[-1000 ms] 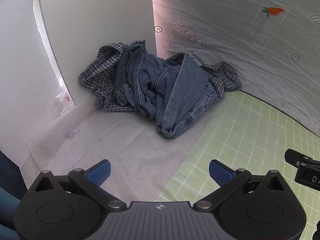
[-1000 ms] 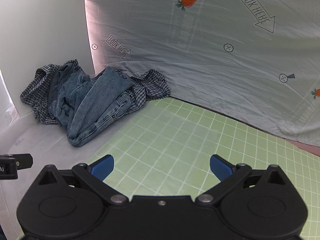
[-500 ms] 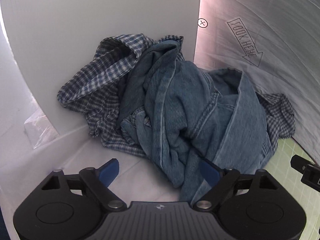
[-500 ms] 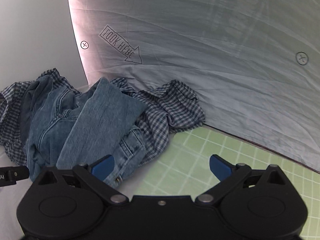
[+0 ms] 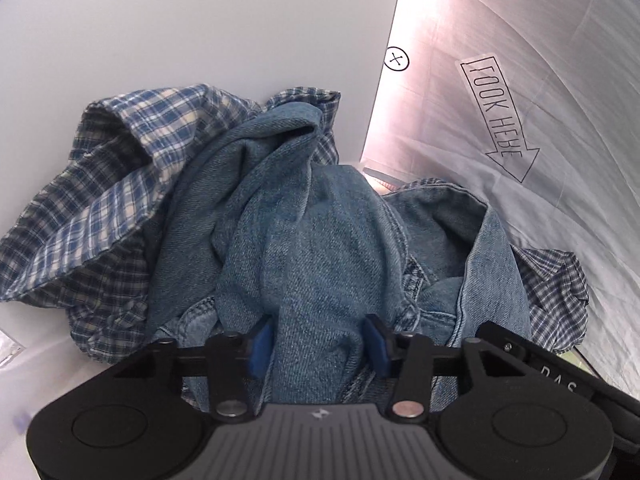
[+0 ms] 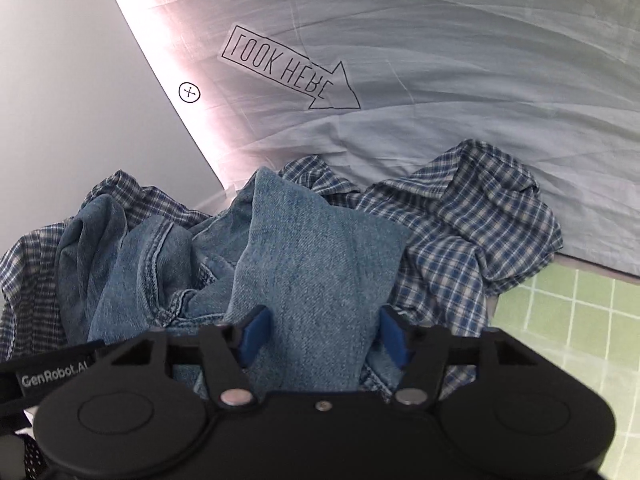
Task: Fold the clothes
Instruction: 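Reach both tools into the heap and grasp the blue jeans, then pull the jeans out of the heap and lay them on the mat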
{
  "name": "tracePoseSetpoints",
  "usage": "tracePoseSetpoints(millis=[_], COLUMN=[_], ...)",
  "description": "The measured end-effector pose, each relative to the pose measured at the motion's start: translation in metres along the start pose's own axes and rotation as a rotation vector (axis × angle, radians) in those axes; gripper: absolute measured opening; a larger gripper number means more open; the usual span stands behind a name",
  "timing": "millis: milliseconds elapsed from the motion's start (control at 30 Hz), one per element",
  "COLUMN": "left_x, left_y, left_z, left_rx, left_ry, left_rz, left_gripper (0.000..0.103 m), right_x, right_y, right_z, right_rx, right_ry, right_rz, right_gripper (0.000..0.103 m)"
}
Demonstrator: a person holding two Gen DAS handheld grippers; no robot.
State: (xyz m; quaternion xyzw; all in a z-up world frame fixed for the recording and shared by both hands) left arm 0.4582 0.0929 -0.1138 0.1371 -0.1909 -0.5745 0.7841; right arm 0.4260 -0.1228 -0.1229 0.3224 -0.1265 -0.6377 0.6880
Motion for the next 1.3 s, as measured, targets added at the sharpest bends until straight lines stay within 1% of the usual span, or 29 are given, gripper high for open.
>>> tracePoseSetpoints(millis=[33,67,133,167,233,333,467,533,633,733,867,967,1033,1167,1300], left_x=[0.003,0.005,0.009,0.009,0.011,0.019,0.044,0.06,0.08,0.104,0.126,0.143,0.157,0.19,0.221], left_y=[-0.001,-0.001,-0.003,-0.004,-0.007,-0.021,-0.059,-0.089,-0.142,-0.211,-0.295,-0.357,-0.39,-0.448,-0.502], left_z=[0.002,0.004,0.01,0.015,0.03,0.063,0.115,0.141,0.173,0.196,0.215,0.229,0.236,0.253,0.268], left_rx=[0.004,0.009,0.019,0.024,0.032,0.06,0.089,0.089,0.056,-0.012,-0.101,-0.167,-0.201,-0.227,-0.254], left_ry=[0.01,0.02,0.041,0.037,0.013,-0.012,-0.062,-0.101,-0.176,-0.221,-0.269,-0.304,-0.325,-0.335,-0.355], left_rz=[-0.018,-0.036,-0.073,-0.078,-0.082,-0.105,-0.168,-0.206,-0.254,-0.313,-0.392,-0.449,-0.465,-0.519,-0.55], left_gripper=[0.034,0.028,0.02,0.018,0.016,0.014,0.014,0.014,0.014,0.014,0.014,0.014,0.014,0.014,0.014], right_x=[0.0,-0.001,-0.002,0.0,0.005,0.015,0.04,0.056,0.085,0.125,0.183,0.227,0.252,0.283,0.314], right_y=[0.0,0.0,-0.002,-0.004,-0.009,-0.022,-0.053,-0.075,-0.12,-0.178,-0.258,-0.318,-0.353,-0.399,-0.427], right_z=[-0.001,-0.002,0.003,0.01,0.028,0.069,0.141,0.181,0.233,0.287,0.354,0.388,0.407,0.446,0.486], right_rx=[0.003,0.006,0.021,0.033,0.058,0.122,0.206,0.244,0.273,0.284,0.266,0.22,0.189,0.158,0.172], right_ry=[0.011,0.023,0.033,0.028,0.01,-0.055,-0.131,-0.176,-0.26,-0.346,-0.475,-0.528,-0.558,-0.603,-0.647], right_rz=[0.001,0.001,0.01,0.007,-0.018,-0.028,-0.057,-0.071,-0.118,-0.217,-0.314,-0.395,-0.441,-0.474,-0.478], right_gripper=[0.016,0.013,0.009,0.008,0.007,0.006,0.005,0.005,0.005,0.005,0.005,0.005,0.005,0.005,0.005])
Point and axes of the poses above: each gripper's, at about its wrist camera, not at the fingertips, and z roughly against the way its jaws point, x to its right, y to its top, the point moved 5 cm from there along -z, roughly the way its jaws point, and after that the axes turned 12 degrees about -x, right-handed, at the moved point
